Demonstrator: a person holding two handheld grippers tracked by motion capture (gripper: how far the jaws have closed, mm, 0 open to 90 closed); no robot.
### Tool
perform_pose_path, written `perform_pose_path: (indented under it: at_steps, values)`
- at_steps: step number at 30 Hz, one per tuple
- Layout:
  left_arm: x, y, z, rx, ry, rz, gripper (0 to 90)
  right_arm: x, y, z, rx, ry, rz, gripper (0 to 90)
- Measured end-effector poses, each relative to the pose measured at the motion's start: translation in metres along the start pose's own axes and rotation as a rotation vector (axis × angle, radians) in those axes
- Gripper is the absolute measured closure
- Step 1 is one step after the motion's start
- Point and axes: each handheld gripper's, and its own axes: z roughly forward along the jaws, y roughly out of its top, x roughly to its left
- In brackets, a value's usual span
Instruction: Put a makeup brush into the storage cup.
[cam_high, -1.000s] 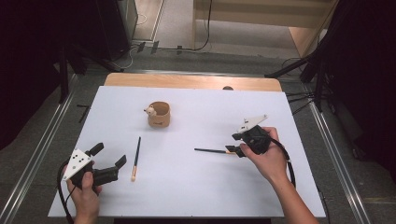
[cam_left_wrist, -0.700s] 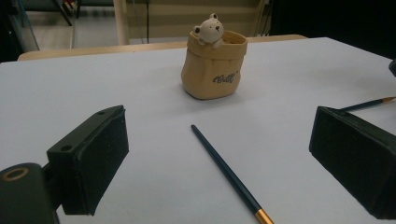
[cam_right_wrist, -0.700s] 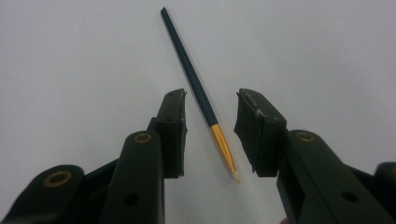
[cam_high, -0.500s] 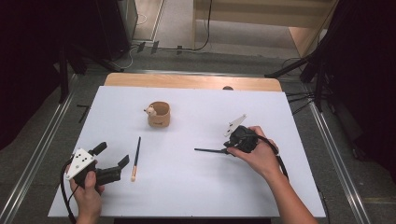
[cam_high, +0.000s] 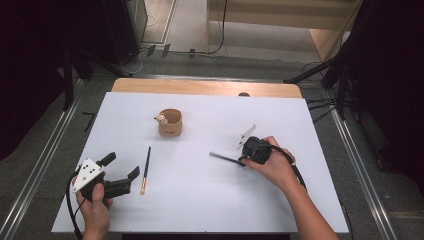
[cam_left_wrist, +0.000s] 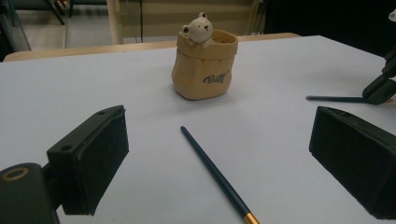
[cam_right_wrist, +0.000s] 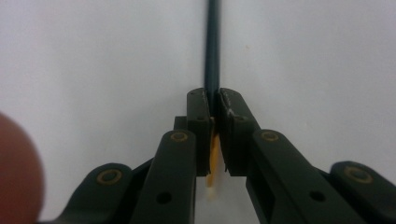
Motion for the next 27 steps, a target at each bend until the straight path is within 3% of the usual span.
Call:
perform_pose_path:
  at_steps: [4, 8, 12, 20, 27]
  values:
    - [-0.003, 0.004, 0.002, -0.007, -0.006, -0.011, 4.9, -0.001, -0.002, 0.000, -0.018, -0.001, 0.001, 85.2]
    - [-0.009, 0.010, 0.005, -0.008, -0.018, 0.002, 4.9, -0.002, -0.012, -0.007, -0.079, -0.007, 0.052, 85.3]
    - [-0.016, 0.014, 0.012, -0.005, -0.041, 0.014, 4.9, 0.002, -0.018, -0.020, -0.137, -0.015, 0.062, 85.3]
    - [-0.034, 0.028, 0.045, 0.016, -0.127, 0.035, 5.0, 0.008, -0.030, -0.040, -0.231, -0.023, 0.076, 85.3]
    - [-0.045, 0.035, 0.073, 0.019, -0.186, 0.023, 5.9, 0.014, -0.038, -0.049, -0.289, -0.011, 0.097, 85.3]
